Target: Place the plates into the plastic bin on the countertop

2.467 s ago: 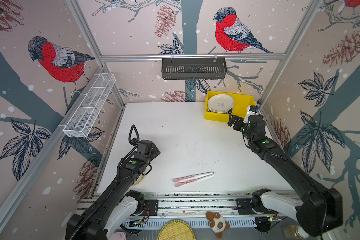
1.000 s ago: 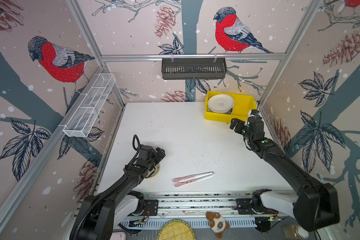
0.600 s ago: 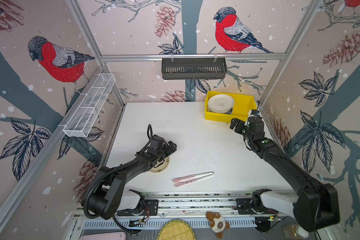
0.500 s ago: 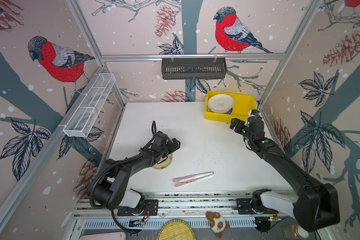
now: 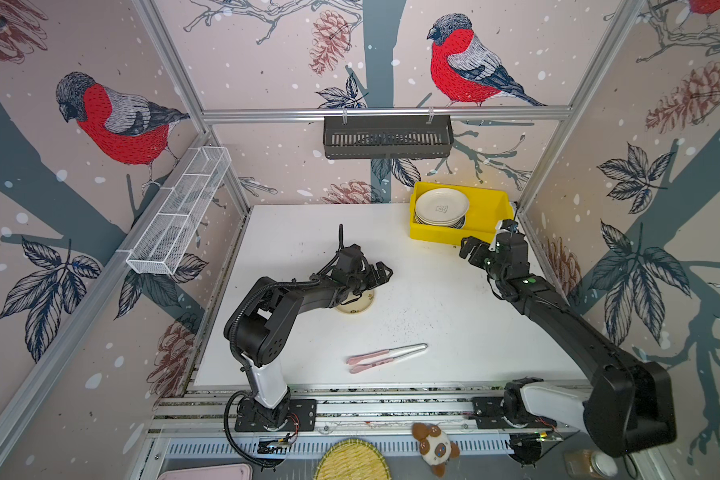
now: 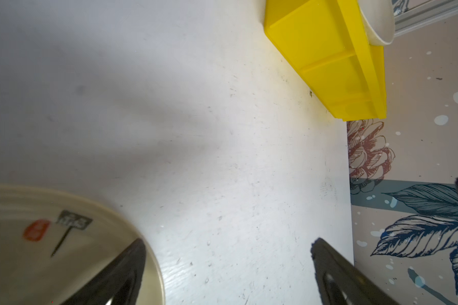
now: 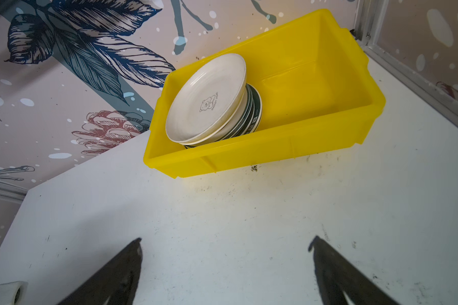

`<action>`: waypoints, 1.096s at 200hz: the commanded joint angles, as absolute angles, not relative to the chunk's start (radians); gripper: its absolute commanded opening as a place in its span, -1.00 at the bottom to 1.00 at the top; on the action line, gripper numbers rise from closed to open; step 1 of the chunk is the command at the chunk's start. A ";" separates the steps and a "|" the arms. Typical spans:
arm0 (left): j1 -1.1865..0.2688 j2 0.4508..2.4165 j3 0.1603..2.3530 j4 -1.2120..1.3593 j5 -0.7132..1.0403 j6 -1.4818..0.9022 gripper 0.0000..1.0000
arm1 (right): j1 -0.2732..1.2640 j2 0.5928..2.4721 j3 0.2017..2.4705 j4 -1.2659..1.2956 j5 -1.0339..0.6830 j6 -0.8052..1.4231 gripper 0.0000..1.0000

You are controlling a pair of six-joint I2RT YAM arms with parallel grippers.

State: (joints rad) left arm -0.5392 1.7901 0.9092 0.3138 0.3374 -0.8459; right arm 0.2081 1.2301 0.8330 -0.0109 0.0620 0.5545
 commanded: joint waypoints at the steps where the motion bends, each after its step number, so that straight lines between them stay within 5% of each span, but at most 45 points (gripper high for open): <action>1: -0.541 1.772 0.911 0.378 0.342 -0.805 0.95 | 0.214 1.272 0.864 0.009 -0.033 0.592 1.00; 99: -0.527 1.430 0.745 0.269 0.048 -0.663 0.95 | 0.388 1.422 0.958 -0.036 0.032 0.652 1.00; 219: -0.347 1.208 0.460 0.213 0.041 -0.681 0.95 | 0.578 1.683 1.106 -0.138 -0.044 0.632 0.95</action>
State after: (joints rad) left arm -0.3599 1.2243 0.4641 0.2745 0.0731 -0.6804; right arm 0.5755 1.6836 1.0889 -0.1318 -0.0444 0.6491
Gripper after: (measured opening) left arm 0.976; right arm 0.974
